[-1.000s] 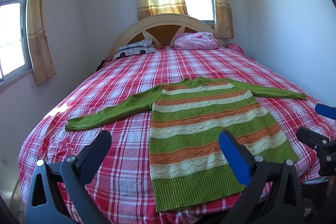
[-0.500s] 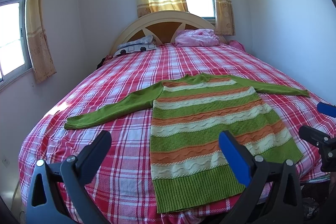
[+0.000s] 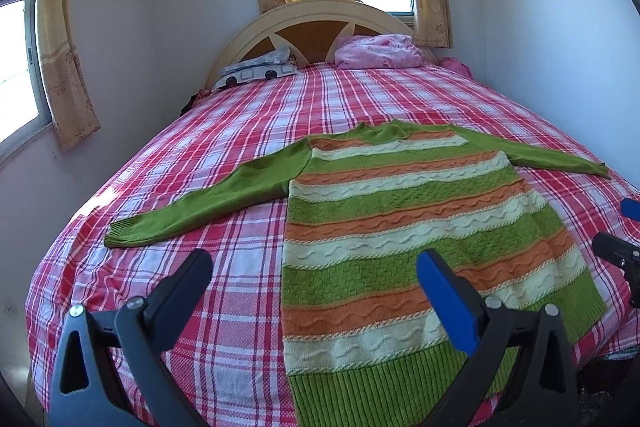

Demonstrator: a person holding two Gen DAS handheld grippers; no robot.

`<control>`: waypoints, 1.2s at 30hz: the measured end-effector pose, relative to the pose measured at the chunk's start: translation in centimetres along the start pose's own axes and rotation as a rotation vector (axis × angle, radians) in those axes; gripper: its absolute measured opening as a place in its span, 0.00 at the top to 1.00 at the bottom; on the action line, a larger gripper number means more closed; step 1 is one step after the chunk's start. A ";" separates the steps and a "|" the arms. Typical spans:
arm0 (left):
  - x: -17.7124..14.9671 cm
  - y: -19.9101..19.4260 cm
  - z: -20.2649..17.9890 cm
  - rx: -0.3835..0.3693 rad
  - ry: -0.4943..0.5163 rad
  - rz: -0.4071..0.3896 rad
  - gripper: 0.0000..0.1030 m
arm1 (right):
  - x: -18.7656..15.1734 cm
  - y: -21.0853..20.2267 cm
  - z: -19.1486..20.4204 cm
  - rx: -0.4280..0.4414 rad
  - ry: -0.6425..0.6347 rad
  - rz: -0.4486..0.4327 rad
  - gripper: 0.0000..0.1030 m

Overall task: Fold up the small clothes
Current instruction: 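Grasp the sweater sleeve cuff with the right gripper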

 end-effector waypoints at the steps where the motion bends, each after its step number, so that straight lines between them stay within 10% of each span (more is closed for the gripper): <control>1: 0.3 0.6 -0.1 -0.001 0.000 0.003 0.00 | 0.1 0.6 -0.6 -0.006 0.009 0.007 0.01; 36: 3.6 18.2 -2.1 0.087 -0.007 0.080 0.00 | -2.0 13.6 -39.0 -0.282 0.800 0.089 0.05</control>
Point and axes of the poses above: each gripper's, at about its wrist camera, not at the fingertips, and y roughly the way its jaws point, z to its left, x to its top, the point moved 7 cm from there along y, roughly the way its jaws point, and after that the axes turned 3 degrees about -y, right-handed, at the moved point
